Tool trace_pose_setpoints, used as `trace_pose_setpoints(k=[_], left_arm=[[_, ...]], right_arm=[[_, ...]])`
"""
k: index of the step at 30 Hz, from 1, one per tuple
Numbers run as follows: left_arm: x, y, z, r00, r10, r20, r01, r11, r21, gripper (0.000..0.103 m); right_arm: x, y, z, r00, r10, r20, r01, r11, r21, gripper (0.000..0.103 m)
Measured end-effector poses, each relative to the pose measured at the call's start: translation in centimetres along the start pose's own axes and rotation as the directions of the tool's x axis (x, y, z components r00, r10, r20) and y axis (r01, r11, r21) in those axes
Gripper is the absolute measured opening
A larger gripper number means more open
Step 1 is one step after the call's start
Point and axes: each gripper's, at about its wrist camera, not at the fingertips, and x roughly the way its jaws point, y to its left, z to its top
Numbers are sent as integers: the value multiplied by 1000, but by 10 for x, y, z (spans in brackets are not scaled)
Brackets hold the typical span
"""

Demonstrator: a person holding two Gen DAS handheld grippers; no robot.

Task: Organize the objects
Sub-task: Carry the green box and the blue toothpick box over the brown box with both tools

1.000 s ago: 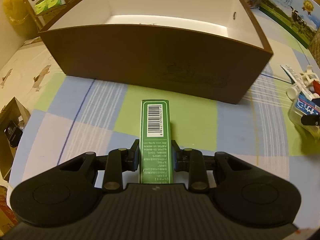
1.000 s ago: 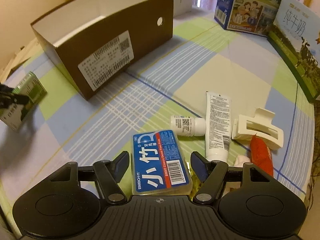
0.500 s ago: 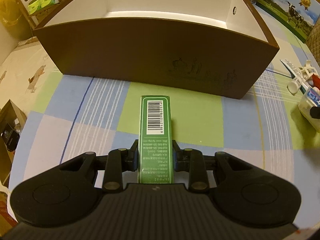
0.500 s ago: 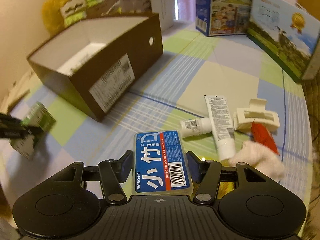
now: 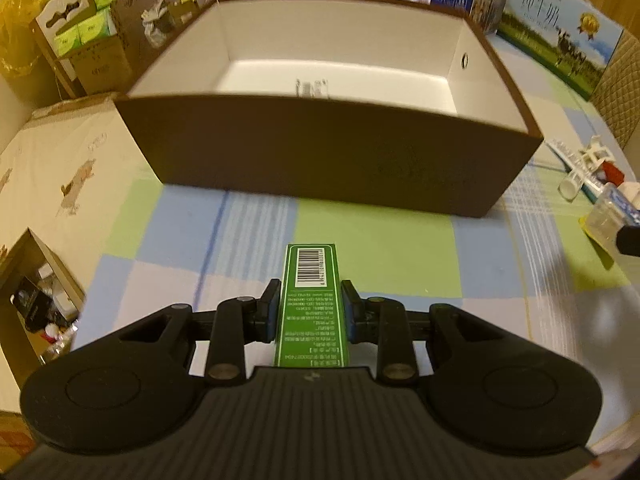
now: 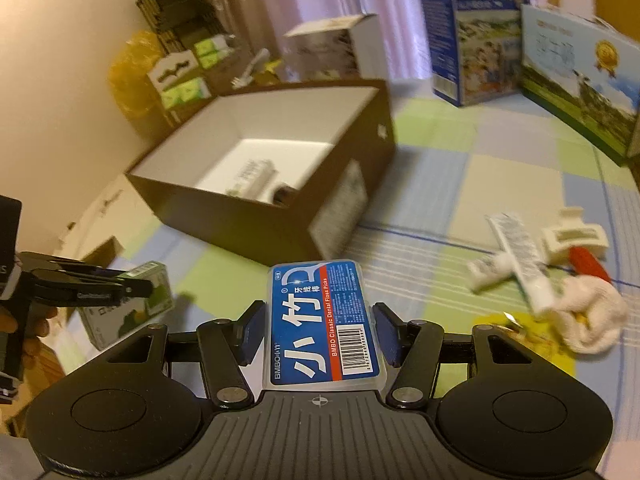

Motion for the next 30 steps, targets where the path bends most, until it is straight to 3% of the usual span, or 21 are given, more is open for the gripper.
trace_pose_setpoints(k=[10, 18, 25, 30], left_arm=[[-27, 42, 25, 996, -29, 89, 26, 999, 35, 25], [-50, 67, 63, 978, -73, 197, 60, 995, 75, 25], [-36, 80, 109, 964, -82, 254, 54, 992, 115, 25], [-8, 86, 144, 964, -85, 251, 57, 991, 118, 25]], right_arm=[[16, 54, 29, 997, 51, 57, -50, 999, -15, 54], [28, 74, 60, 994, 37, 106, -37, 999, -1, 54], [52, 80, 92, 993, -20, 117, 17, 1000, 26, 54], [75, 72, 112, 992, -68, 108, 61, 996, 63, 54]])
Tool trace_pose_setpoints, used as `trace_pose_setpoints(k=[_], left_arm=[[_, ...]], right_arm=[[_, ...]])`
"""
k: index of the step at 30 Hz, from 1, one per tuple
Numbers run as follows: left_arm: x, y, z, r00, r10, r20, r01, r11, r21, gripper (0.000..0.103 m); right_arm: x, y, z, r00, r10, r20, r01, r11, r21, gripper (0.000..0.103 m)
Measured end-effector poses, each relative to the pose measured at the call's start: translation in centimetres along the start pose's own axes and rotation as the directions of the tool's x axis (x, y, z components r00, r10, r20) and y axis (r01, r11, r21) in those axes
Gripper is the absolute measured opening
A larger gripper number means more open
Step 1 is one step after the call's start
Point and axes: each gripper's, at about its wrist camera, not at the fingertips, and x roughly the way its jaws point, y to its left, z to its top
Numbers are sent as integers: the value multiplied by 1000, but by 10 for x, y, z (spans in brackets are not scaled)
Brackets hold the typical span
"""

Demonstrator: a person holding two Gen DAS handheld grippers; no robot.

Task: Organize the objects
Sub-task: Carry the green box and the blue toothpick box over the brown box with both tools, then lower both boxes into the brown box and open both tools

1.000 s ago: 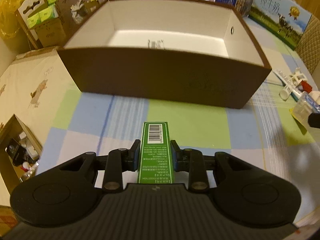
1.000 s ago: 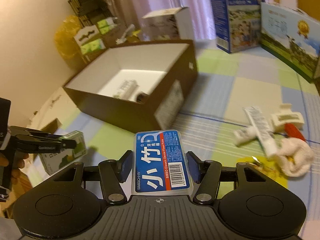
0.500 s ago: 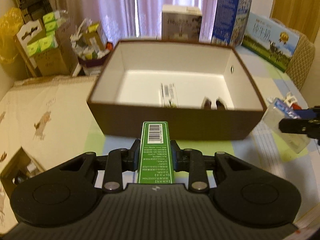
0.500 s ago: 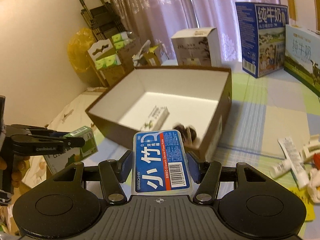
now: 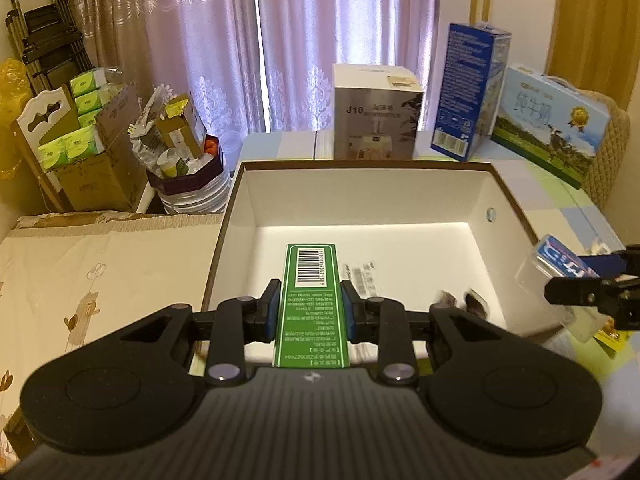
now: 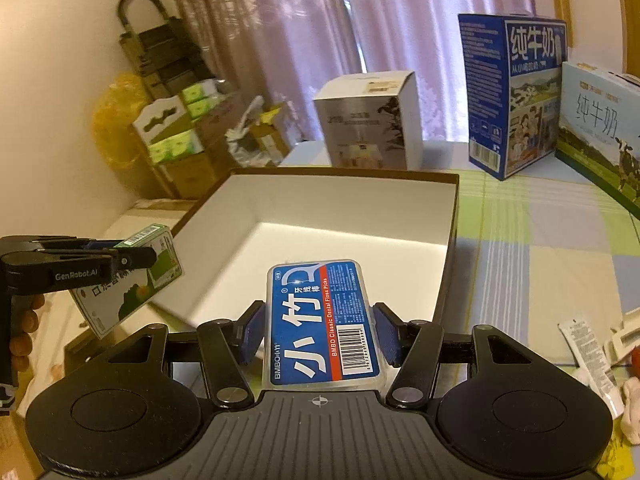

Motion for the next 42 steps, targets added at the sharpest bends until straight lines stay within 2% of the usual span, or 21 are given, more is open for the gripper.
trace_pose_setpoints(k=[6, 16, 23, 27, 31, 33, 34, 36, 38, 42], left_arm=[[51, 7, 20, 999, 4, -32, -4, 1000, 3, 25], [128, 9, 26, 991, 19, -131, -17, 1000, 15, 25], [161, 10, 26, 985, 20, -172, -18, 1000, 12, 25], [166, 10, 28, 987, 28, -160, -25, 999, 24, 28], [168, 11, 30, 986, 19, -168, -15, 1000, 25, 42], [166, 11, 29, 986, 22, -168, -16, 999, 37, 45], [166, 10, 29, 985, 26, -169, -19, 999, 44, 51], [163, 10, 28, 986, 23, -167, -15, 999, 50, 55], [160, 10, 27, 985, 27, -170, -18, 999, 51, 67], [150, 10, 27, 988, 19, -154, -12, 999, 46, 73]], right_arm=[[32, -12, 14, 998, -61, -29, 62, 998, 33, 54], [77, -30, 28, 989, -121, -87, 126, 991, 55, 54], [100, -32, 34, 982, -154, -110, 158, 987, 31, 54], [110, -33, 37, 979, -166, -117, 170, 985, 23, 54], [115, -36, 39, 978, -177, -112, 181, 983, 28, 55], [117, -39, 40, 978, -182, -98, 186, 982, 33, 54], [117, -39, 42, 978, -188, -89, 192, 981, 35, 55], [118, -41, 44, 978, -195, -76, 198, 980, 33, 55], [116, -42, 46, 978, -199, -60, 201, 979, 31, 57], [110, -42, 45, 982, -187, -26, 188, 982, 28, 67]])
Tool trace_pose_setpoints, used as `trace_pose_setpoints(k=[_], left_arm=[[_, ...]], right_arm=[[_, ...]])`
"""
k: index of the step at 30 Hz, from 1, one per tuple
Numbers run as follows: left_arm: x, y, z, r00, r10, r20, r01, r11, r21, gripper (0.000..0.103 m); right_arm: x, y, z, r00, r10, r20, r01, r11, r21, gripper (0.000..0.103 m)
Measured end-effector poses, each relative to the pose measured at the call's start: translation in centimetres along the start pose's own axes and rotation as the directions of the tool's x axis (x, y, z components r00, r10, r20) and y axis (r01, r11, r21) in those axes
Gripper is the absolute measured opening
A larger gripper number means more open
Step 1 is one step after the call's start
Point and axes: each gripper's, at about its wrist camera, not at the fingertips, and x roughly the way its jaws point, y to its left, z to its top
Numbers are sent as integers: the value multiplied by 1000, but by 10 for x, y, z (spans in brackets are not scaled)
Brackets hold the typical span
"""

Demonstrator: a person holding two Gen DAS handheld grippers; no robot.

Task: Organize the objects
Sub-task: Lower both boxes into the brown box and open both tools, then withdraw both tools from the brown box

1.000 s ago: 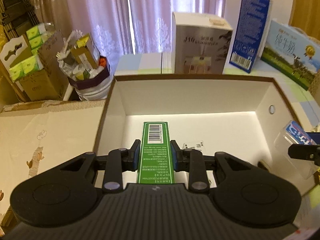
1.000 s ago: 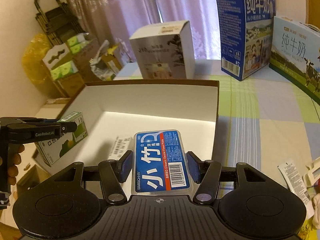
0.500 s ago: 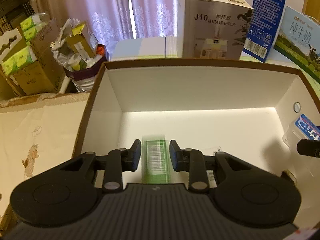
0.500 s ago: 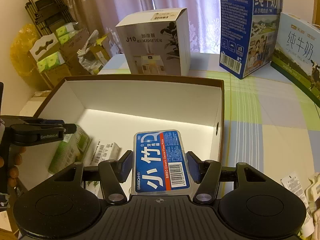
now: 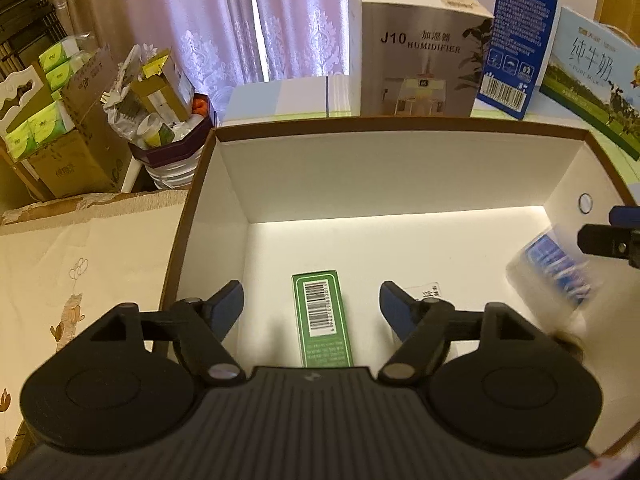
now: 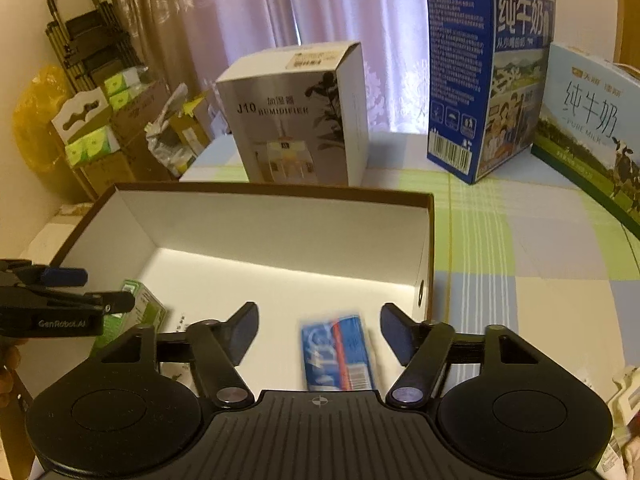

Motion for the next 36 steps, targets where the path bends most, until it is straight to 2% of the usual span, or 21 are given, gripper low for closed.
trace_pose_setpoints(k=[2, 14, 36], left_arm=[[-7, 0, -1, 1000, -8, 8, 8, 1000, -6, 80], [-63, 0, -14, 998, -24, 63, 26, 999, -19, 95], [-146, -33, -62, 990, -62, 124, 66, 997, -32, 102]], right_arm=[[-3, 1, -1, 1000, 0, -1, 0, 1000, -9, 70], [-49, 4, -25, 999, 36, -15, -36, 999, 13, 72], [-129, 13, -65, 997, 69, 19, -69, 997, 44, 72]])
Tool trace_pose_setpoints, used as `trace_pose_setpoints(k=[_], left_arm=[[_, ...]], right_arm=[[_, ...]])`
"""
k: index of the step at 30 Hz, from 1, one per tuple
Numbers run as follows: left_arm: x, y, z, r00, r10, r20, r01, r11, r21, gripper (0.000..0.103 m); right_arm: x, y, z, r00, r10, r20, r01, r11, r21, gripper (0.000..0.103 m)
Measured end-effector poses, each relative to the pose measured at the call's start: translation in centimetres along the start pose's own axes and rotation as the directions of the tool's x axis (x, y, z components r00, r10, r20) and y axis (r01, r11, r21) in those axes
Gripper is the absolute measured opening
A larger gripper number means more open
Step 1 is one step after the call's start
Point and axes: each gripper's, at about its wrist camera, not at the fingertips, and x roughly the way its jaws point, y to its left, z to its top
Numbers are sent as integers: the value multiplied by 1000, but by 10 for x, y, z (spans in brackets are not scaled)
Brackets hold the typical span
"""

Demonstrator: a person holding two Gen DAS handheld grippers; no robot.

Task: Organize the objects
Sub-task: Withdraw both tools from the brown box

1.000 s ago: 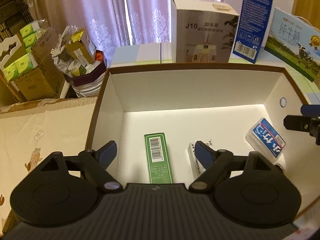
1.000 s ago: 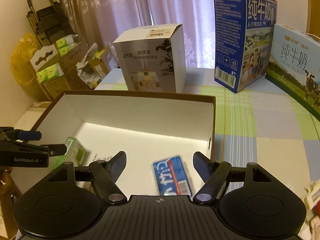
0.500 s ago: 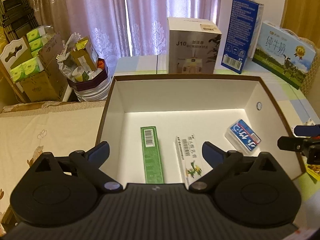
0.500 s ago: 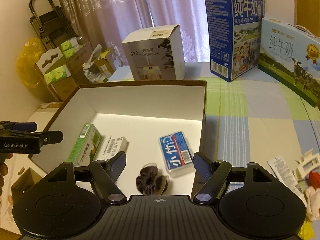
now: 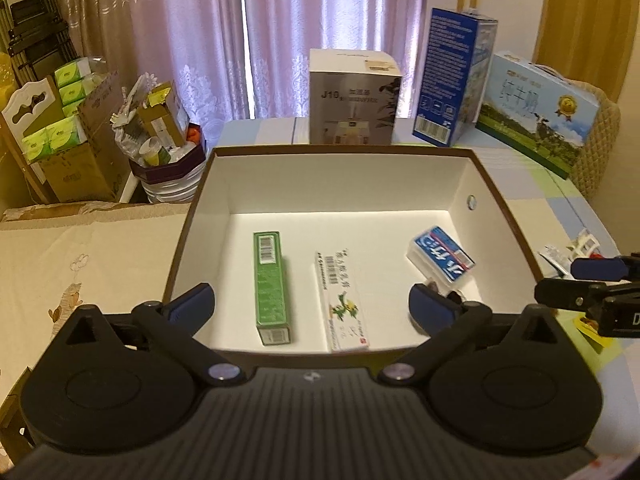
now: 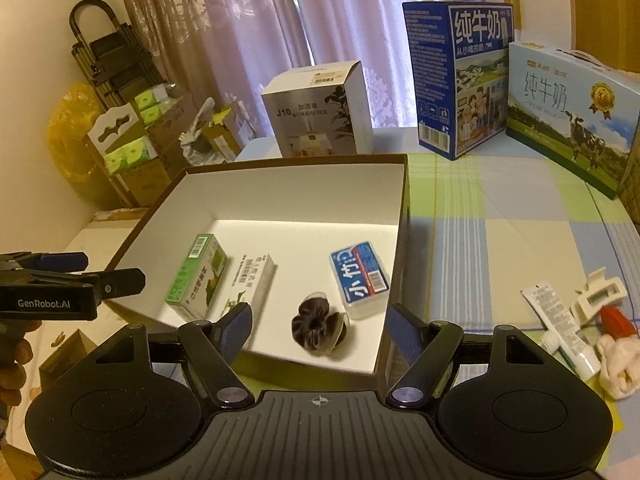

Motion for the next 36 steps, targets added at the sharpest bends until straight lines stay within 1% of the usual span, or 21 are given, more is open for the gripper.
trace_pose_setpoints(k=[5, 9, 14, 25, 36], left_arm=[[-12, -12, -11, 1000, -4, -5, 4, 1000, 13, 102], [-22, -22, -19, 1000, -1, 5, 0, 999, 32, 102], [-33, -32, -26, 999, -36, 5, 36, 999, 18, 102], [-40, -68, -47, 996, -55, -74, 56, 998, 7, 102], [-40, -107, -60, 991, -52, -122, 55, 998, 19, 102]], right_arm=[[-15, 1, -9, 1000, 7, 7, -7, 1000, 3, 72], [-26, 1, -16, 1000, 14, 9, -14, 1000, 6, 72], [-37, -2, -23, 1000, 21, -8, -21, 1000, 4, 72], [-59, -20, -43, 999, 26, -36, -26, 1000, 0, 72], [-74, -52, -67, 995, 37, -90, -34, 999, 36, 72]])
